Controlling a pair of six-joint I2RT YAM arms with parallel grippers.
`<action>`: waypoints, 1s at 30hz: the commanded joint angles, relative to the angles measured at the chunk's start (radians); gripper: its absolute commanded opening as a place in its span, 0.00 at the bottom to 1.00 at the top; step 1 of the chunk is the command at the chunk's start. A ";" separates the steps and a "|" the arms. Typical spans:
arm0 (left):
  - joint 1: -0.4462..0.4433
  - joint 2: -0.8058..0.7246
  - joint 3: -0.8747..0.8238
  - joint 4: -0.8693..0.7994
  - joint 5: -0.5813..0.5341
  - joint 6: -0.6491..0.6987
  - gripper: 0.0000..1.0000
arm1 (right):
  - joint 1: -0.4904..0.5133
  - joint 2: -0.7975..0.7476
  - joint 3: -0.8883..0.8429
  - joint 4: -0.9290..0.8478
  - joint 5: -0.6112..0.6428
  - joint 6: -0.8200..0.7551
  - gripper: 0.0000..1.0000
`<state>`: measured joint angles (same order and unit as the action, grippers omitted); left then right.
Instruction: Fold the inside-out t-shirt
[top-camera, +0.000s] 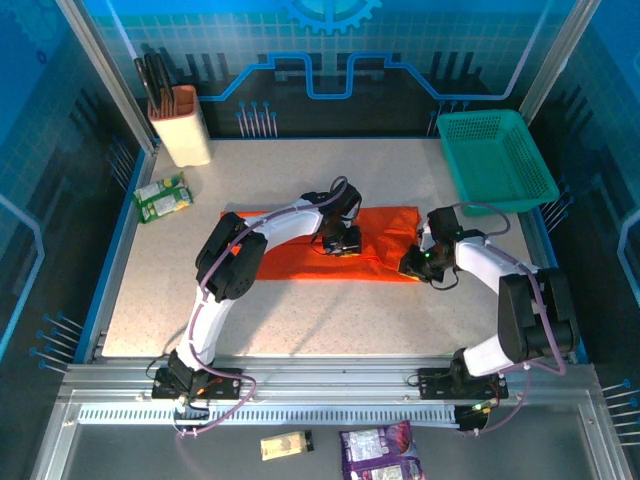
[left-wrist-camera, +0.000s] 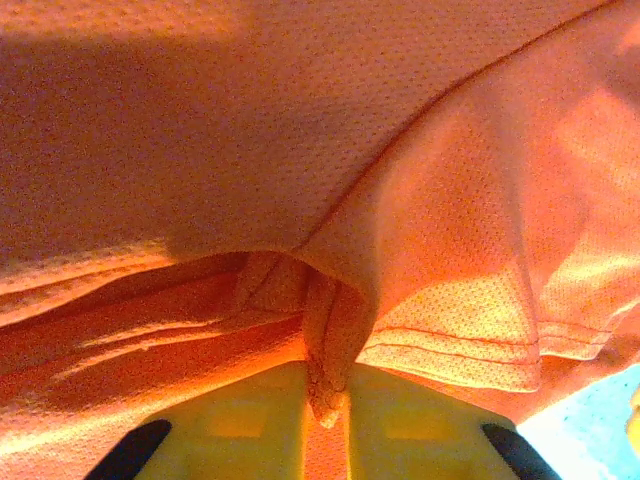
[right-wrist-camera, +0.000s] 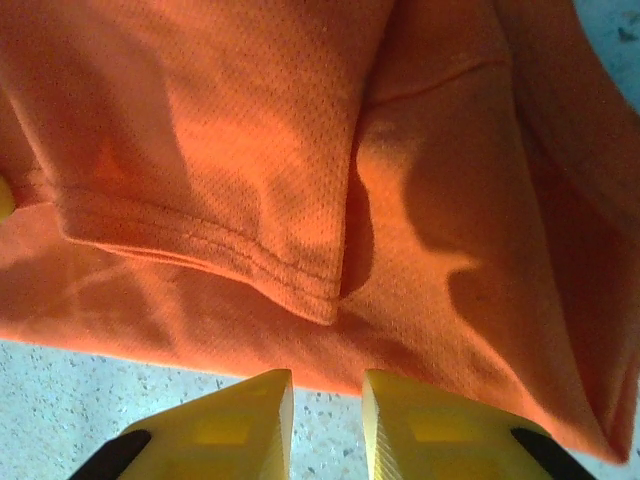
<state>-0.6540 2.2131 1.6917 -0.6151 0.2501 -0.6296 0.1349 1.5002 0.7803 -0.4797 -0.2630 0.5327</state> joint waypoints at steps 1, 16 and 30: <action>-0.008 0.014 0.026 0.002 0.019 0.007 0.10 | -0.023 0.032 -0.013 0.075 -0.039 0.029 0.26; -0.007 -0.018 0.031 -0.004 0.019 0.003 0.04 | -0.051 0.099 -0.018 0.176 -0.119 0.068 0.16; 0.043 -0.132 -0.114 0.073 0.066 -0.033 0.04 | -0.072 -0.006 -0.020 0.080 -0.102 0.041 0.00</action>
<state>-0.6224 2.1139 1.6173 -0.5510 0.2863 -0.6472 0.0822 1.5047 0.7658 -0.3508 -0.3603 0.5968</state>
